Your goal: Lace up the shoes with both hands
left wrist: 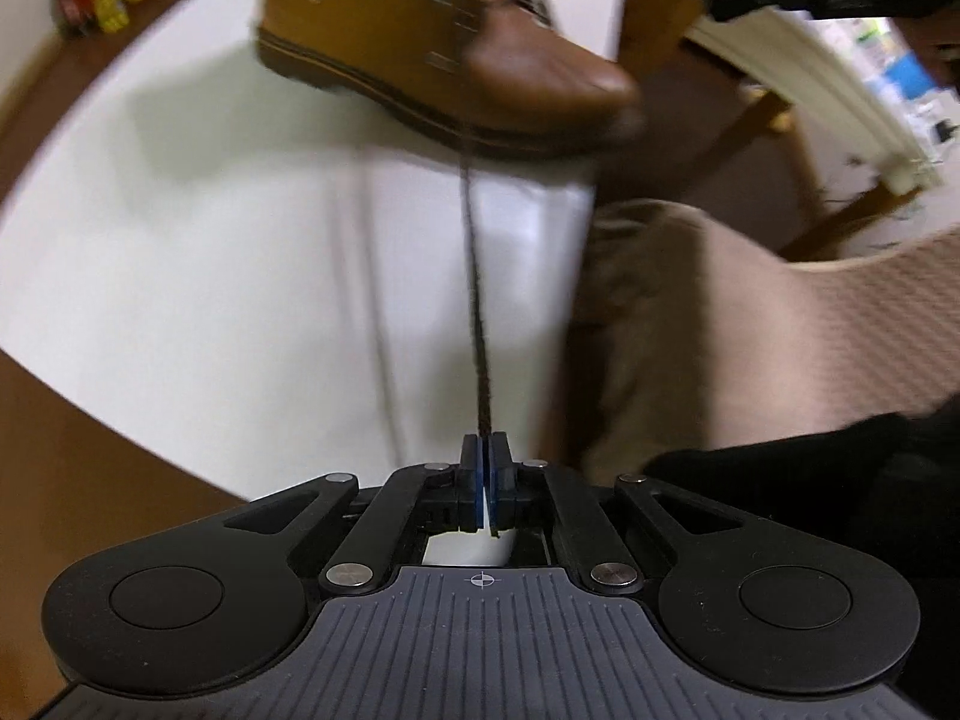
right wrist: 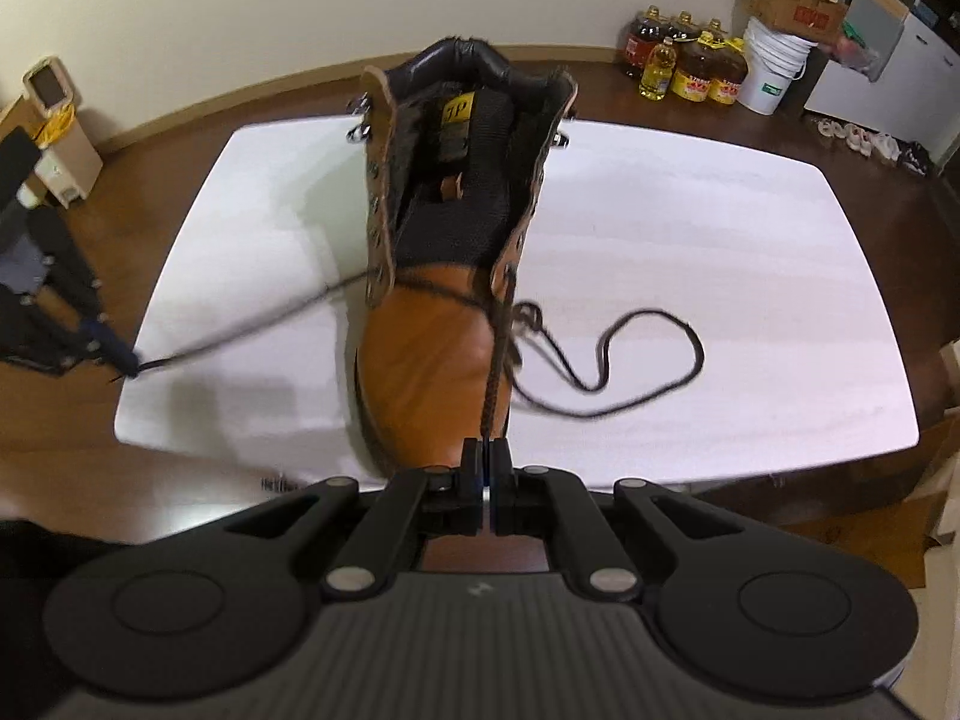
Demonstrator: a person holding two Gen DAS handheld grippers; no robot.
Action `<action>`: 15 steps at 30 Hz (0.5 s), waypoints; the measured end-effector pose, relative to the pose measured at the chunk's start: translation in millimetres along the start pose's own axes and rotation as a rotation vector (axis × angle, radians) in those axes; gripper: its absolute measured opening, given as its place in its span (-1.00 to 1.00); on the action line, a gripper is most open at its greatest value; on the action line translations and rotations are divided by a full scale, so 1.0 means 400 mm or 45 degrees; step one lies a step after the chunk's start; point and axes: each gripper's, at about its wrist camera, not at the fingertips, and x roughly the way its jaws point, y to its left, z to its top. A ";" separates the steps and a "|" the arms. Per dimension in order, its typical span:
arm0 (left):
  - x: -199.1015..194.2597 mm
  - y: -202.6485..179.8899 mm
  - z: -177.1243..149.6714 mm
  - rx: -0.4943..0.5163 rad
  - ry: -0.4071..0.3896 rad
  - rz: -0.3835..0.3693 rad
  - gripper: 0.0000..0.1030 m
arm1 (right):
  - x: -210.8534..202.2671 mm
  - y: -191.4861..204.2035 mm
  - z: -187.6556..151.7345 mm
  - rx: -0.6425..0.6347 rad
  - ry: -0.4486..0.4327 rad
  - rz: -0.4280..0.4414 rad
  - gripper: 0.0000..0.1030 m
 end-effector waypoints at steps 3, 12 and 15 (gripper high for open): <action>-0.009 -0.067 -0.023 -0.062 -0.035 -0.118 -0.98 | -0.033 0.007 -0.054 -0.030 0.020 -0.022 -0.96; -0.003 -0.385 -0.018 -0.007 -0.190 -0.204 -0.98 | -0.247 -0.014 -0.336 -0.007 -0.069 -0.132 -0.96; 0.020 -0.546 -0.056 -0.040 -0.248 -0.177 -0.98 | -0.316 -0.030 -0.454 -0.046 -0.128 -0.151 -0.96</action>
